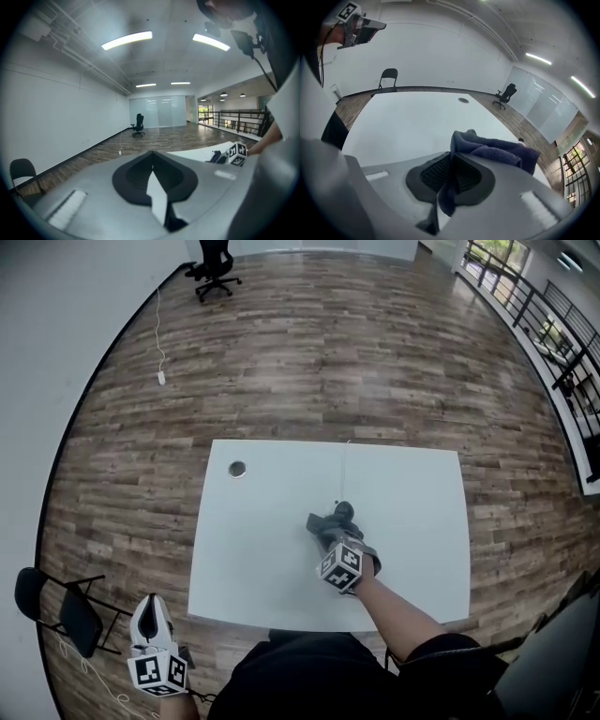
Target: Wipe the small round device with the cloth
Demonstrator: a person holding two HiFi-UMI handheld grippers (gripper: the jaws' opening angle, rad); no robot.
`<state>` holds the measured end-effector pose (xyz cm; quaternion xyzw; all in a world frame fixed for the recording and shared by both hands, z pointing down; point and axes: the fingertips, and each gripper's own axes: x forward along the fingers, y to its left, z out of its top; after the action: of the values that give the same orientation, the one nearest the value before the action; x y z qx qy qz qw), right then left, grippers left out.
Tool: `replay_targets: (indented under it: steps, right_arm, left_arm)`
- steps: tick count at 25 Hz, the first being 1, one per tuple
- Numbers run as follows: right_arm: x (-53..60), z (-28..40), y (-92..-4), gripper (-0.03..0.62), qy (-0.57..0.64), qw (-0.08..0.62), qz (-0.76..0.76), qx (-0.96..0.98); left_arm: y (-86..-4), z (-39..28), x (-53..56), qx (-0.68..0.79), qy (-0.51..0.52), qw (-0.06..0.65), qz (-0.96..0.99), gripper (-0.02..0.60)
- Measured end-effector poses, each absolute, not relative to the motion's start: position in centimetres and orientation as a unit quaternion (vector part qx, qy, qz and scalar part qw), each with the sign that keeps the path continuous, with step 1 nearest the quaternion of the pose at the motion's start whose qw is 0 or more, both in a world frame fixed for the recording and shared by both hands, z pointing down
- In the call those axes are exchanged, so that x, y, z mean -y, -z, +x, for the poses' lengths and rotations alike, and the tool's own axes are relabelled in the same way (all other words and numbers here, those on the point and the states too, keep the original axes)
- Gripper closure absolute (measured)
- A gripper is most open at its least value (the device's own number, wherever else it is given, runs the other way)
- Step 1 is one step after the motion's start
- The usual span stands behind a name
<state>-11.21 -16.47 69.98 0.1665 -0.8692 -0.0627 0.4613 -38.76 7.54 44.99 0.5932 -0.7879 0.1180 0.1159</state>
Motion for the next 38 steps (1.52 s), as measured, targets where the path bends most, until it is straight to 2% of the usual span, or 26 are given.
replay_targets:
  steps: [4,8,13,16,19,25,38]
  right_arm:
    - [16.1,-11.5,-70.0,0.569,0.036,0.465,0.156,0.871]
    - [17.4,-11.5,-65.3,0.569,0.048,0.418,0.192,0.887]
    - [20.5,-10.3,-56.3,0.57,0.123,0.344,0.258,0.894]
    - [22.2,-8.7,-52.4,0.569,0.187,0.326,0.303,0.875]
    - [23.2,-7.8,-52.6,0.57,0.206,0.336,0.313,0.864]
    - [22.8,-7.3,-59.9,0.569,0.151,0.4,0.275,0.861]
    - [21.7,-3.4,-66.0,0.571,0.081,0.458,0.288,0.837]
  left_arm:
    - [-45.1,-39.4,-7.2,0.787,-0.119,0.118,0.594,0.574]
    - [-45.0,-38.9,-5.3,0.775,-0.114,0.113,0.611,0.574]
    - [-44.8,-38.0,-2.3,0.756,-0.108,0.101,0.638,0.574]
    - [-45.1,-37.4,-1.1,0.745,-0.107,0.1,0.65,0.574]
    - [-45.1,-36.9,-0.5,0.738,-0.112,0.098,0.658,0.574]
    - [-44.8,-37.4,-0.5,0.736,-0.12,0.097,0.659,0.574]
    - [-45.1,-37.3,0.2,0.728,-0.13,0.103,0.665,0.574]
